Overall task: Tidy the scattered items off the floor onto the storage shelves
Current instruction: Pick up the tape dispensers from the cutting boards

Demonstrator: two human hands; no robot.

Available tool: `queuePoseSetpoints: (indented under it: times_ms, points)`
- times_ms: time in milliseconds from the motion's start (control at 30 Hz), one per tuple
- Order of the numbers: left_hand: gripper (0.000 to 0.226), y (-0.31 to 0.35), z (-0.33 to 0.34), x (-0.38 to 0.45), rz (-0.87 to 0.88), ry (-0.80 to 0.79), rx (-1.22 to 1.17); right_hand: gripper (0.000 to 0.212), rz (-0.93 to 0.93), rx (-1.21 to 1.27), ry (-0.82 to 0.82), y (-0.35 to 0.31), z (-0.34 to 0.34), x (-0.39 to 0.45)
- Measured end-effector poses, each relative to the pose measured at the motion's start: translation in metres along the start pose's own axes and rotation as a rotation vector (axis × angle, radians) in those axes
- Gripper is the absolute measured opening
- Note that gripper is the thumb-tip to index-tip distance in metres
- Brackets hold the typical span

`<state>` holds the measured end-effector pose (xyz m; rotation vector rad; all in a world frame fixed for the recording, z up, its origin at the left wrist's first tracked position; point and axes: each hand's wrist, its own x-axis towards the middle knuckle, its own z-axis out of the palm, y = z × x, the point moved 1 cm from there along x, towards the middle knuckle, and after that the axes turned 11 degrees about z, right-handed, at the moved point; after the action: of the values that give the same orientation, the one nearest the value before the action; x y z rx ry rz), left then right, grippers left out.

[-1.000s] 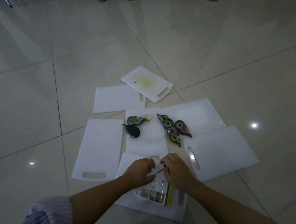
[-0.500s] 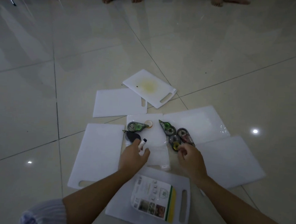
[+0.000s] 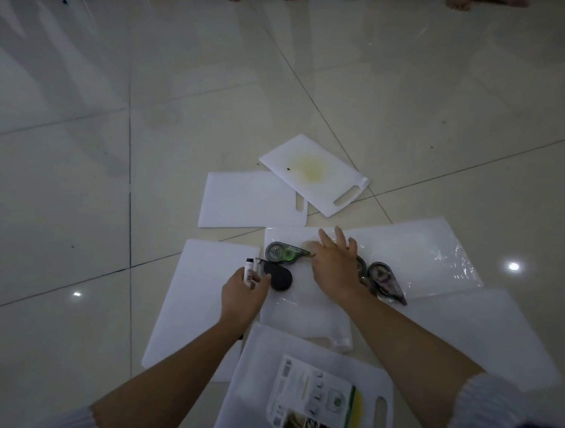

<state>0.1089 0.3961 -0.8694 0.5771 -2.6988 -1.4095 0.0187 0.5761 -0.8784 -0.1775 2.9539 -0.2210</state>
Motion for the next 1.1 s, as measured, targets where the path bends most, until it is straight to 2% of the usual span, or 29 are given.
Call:
queuePoseSetpoints:
  times_ms: [67,133,200,300,433,533,600,700,767,800,867,967,1033,1100]
  points:
    - [0.024,-0.006,-0.002,-0.002,-0.053,0.009,-0.064,0.027,-0.020,-0.007,0.045,0.002,0.009,-0.002]
    - [0.027,-0.013,-0.005,0.001,-0.088,-0.022,-0.093,0.008,-0.021,0.025,0.171,0.005,0.017,-0.012]
    - [0.030,-0.017,-0.005,0.004,-0.120,-0.028,-0.106,0.014,0.017,0.085,0.237,0.009,0.022,-0.024]
    - [0.041,-0.010,-0.002,0.004,-0.167,0.044,-0.167,0.021,0.043,0.193,0.336,0.016,0.018,-0.041]
    - [0.045,0.014,0.007,0.008,-0.231,0.183,-0.194,0.010,0.056,0.464,0.387,0.028,0.000,-0.046]
    - [0.046,0.025,0.012,0.016,-0.362,0.179,-0.182,0.015,0.180,0.848,0.247,0.021,-0.016,-0.046]
    - [0.055,0.028,0.016,0.021,-0.341,0.110,-0.131,0.015,0.360,1.016,0.141,0.014,-0.024,-0.043]
    - [0.071,0.031,0.021,0.023,-0.247,-0.016,0.027,0.027,0.649,1.249,-0.152,0.007,-0.032,-0.037]
    - [0.076,0.030,0.023,0.022,-0.207,-0.048,0.101,0.037,0.597,1.131,-0.295,0.003,-0.028,-0.039]
    - [0.076,0.029,0.022,0.021,-0.203,-0.043,0.108,0.041,0.530,1.032,-0.313,0.001,-0.023,-0.041]
    - [0.077,0.028,0.018,0.020,-0.200,-0.043,0.119,0.047,0.403,0.849,-0.232,-0.004,-0.011,-0.040]
    - [0.080,0.020,0.013,0.021,-0.236,-0.075,0.091,0.027,0.373,0.664,-0.129,-0.015,-0.002,-0.029]
    - [0.068,0.011,0.011,0.020,-0.238,-0.090,-0.002,0.028,0.371,0.590,-0.095,-0.027,-0.005,-0.020]
    - [0.048,0.000,0.009,0.019,-0.207,-0.081,-0.140,0.038,0.325,0.516,-0.118,-0.039,-0.007,-0.012]
